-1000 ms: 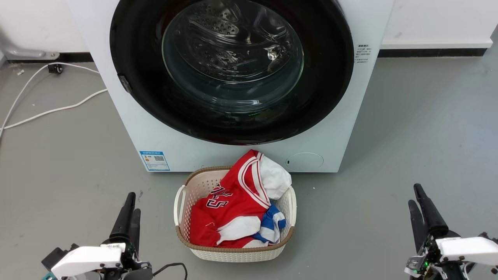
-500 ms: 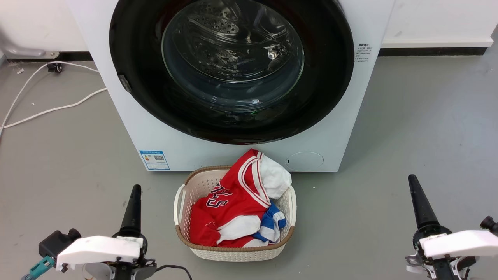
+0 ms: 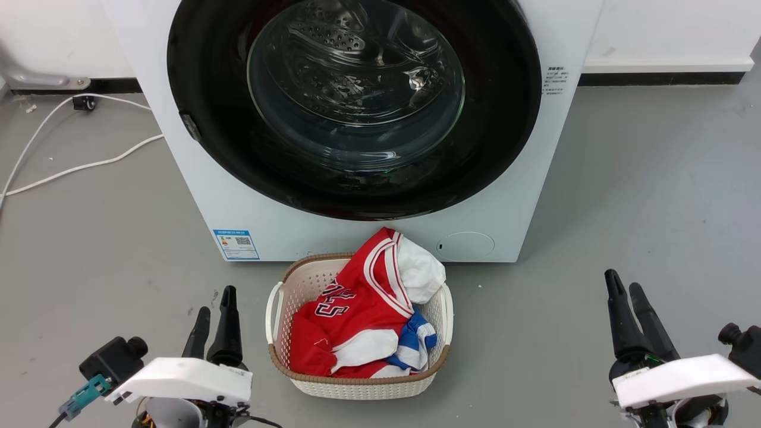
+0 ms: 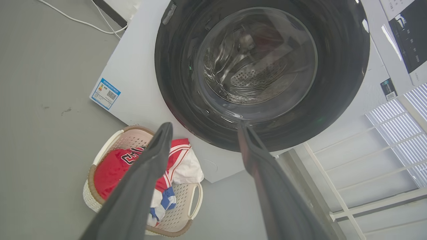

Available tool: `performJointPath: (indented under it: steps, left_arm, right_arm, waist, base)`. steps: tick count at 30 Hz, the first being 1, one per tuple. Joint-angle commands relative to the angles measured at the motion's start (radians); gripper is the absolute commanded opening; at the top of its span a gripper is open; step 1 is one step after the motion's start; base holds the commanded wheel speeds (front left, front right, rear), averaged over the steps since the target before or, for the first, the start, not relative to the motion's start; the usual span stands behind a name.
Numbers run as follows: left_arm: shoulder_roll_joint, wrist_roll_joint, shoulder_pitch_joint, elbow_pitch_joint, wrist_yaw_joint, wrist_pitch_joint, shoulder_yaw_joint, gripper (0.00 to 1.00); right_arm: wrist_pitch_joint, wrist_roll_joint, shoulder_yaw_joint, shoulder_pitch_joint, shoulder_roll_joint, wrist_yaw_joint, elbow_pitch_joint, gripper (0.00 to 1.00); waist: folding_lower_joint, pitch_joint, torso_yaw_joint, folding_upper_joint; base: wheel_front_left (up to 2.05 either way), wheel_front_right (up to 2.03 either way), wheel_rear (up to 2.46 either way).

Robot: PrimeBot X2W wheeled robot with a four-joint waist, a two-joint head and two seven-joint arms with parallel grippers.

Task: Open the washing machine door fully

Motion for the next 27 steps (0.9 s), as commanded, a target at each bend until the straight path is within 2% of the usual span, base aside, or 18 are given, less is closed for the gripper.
performJointPath:
  steps: [1, 17, 27]
  left_arm:
    - [0.016, 0.042, -0.006, -0.021, 0.012, -0.012, -0.013, 1.0]
    - [0.049, 0.231, 0.003, -0.06, 0.069, -0.064, -0.091, 1.0]
    - [0.056, 0.325, 0.014, -0.067, 0.087, -0.09, -0.111, 1.0]
  right_arm:
    - [-0.012, -0.047, 0.005, -0.006, -0.001, 0.002, -0.025, 1.0]
    - [-0.062, -0.275, -0.008, 0.019, 0.0, 0.002, -0.069, 1.0]
    - [-0.087, -0.358, -0.005, 0.034, 0.001, 0.002, -0.09, 1.0]
  waist:
    - [0.0, 0.0, 0.0, 0.0]
    - [0.0, 0.003, 0.0, 0.0]
    - [0.0, 0.001, 0.0, 0.0]
  base:
    - [0.0, 0.0, 0.0]
    - [0.0, 0.0, 0.0]
    - [0.0, 0.0, 0.0]
